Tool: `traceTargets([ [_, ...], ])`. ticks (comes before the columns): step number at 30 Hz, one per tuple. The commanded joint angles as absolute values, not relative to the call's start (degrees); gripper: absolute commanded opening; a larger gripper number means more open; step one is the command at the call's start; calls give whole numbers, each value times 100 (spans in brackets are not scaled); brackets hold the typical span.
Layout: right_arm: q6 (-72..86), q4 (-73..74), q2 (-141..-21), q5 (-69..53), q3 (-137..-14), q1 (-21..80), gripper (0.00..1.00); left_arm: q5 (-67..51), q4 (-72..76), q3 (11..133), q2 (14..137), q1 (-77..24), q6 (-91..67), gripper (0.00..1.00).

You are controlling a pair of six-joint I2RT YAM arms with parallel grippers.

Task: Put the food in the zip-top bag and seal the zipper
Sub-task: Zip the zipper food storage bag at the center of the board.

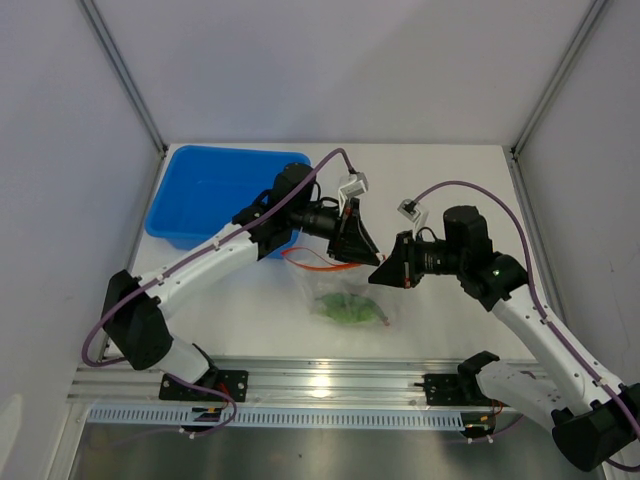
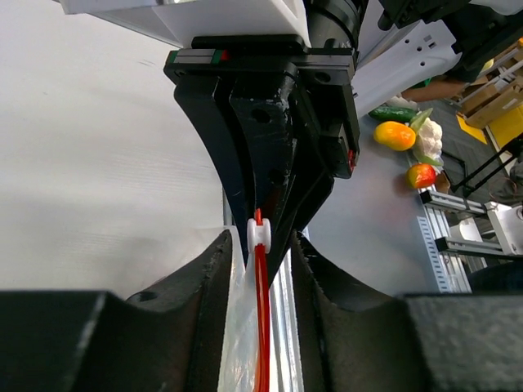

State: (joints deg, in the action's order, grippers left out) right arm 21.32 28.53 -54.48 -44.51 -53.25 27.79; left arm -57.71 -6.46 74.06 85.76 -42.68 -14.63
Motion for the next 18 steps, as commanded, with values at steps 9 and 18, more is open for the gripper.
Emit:
traceTargets([
  [9, 1978, 2786, -5441, -4579, -5379, 2821, 0, -6064, -483, 7655, 8692, -4219, -1591, 17],
  [18, 1802, 3015, -5440, -4473, -5563, 2716, 7, -6310, -694, 7647, 8666, -4175, -1547, 1],
])
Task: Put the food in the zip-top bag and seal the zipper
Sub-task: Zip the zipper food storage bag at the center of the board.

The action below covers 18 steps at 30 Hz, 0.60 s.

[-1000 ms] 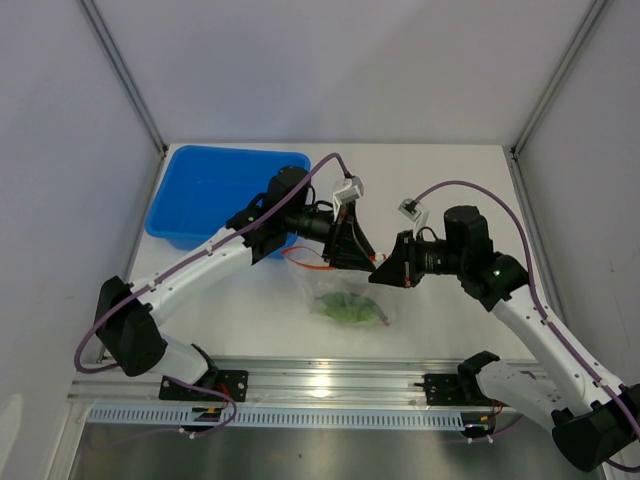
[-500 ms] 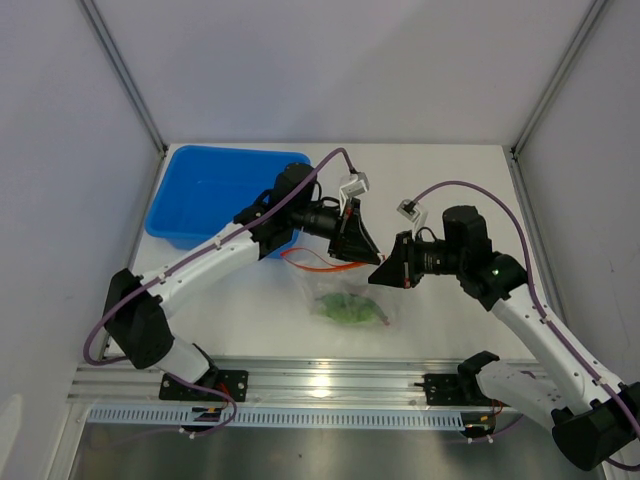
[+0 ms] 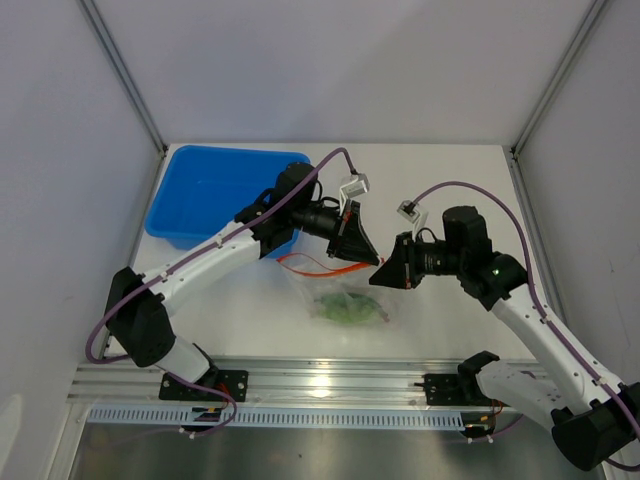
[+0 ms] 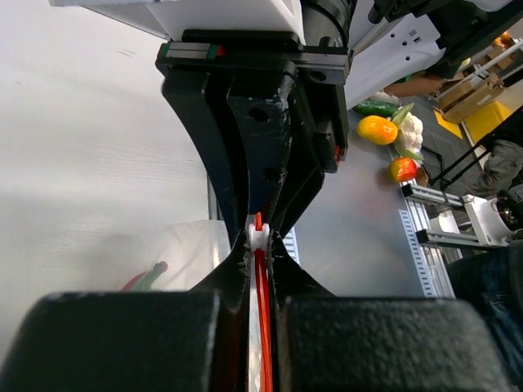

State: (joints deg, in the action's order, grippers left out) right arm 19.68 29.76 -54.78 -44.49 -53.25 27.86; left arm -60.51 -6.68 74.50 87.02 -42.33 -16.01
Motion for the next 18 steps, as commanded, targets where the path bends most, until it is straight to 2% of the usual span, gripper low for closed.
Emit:
traceTargets([
  [1, 1776, 3041, -5458, -4439, -5598, 2698, 12, -6319, -703, 7664, 8666, -4166, -1529, 1],
  [5, 1705, 3085, -5546, -4465, -5669, 2637, 17, -6346, -773, 7664, 8666, -4166, -1503, 1],
  [12, 1714, 2988, -5686, -4614, -5792, 2601, 13, -6390, -809, 7646, 8701, -4166, -1512, 1],
  [18, 1626, 2962, -5669, -4807, -5827, 2602, 16, -6363, -844, 7629, 8763, -4157, -1529, 1],
])
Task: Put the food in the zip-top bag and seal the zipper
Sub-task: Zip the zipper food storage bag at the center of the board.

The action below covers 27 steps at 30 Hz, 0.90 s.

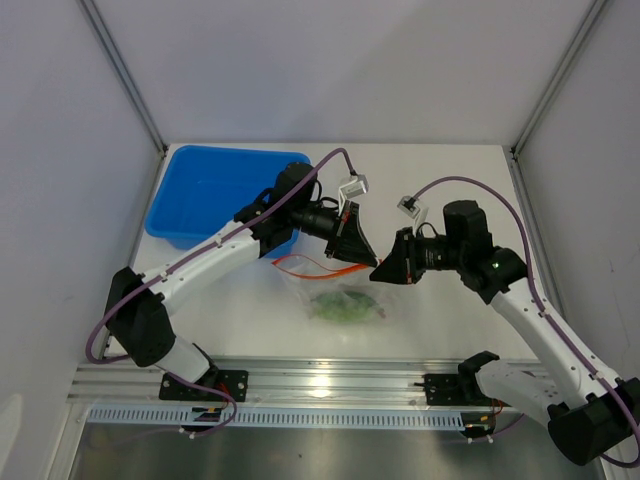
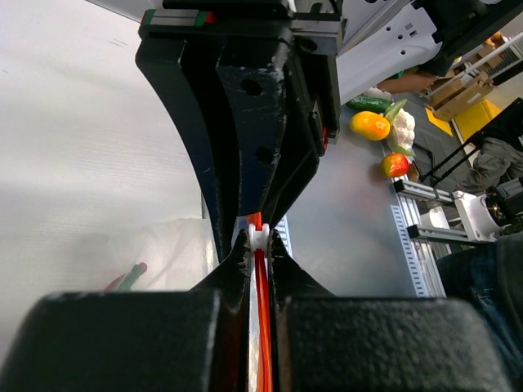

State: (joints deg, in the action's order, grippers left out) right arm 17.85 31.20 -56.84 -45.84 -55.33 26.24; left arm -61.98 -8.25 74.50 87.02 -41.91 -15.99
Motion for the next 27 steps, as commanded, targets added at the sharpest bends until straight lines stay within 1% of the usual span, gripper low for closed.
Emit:
traceTargets([
  [1, 1617, 2971, -5669, -4842, -5827, 2602, 17, -6355, -835, 7646, 8771, -4149, -1590, 1],
  [5, 1600, 2945, -5651, -4957, -5818, 2602, 23, -6372, -703, 7629, 8780, -4105, -1749, 1],
  [7, 1617, 2909, -5660, -4975, -5783, 2602, 23, -6390, -659, 7646, 8789, -4078, -1810, 1],
  [12, 1687, 2760, -5713, -4966, -5766, 2602, 9, -6425, -685, 7646, 8824, -4061, -1819, 1],
  [14, 1749, 2716, -5739, -4922, -5783, 2602, 0, -6425, -756, 7647, 8833, -4061, -1811, 1],
  [18, 1907, 2541, -5687, -4712, -5766, 2593, 0, -6197, -1133, 7760, 8894, -4061, -1697, 0],
  [22, 2004, 2356, -5362, -4053, -5573, 2602, 0, -5556, -1906, 8059, 8974, -4043, -1495, 1],
  [27, 2328, 2180, -5195, -3447, -5318, 2602, 0, -5669, -2039, 8112, 8912, -4043, -1459, 1],
])
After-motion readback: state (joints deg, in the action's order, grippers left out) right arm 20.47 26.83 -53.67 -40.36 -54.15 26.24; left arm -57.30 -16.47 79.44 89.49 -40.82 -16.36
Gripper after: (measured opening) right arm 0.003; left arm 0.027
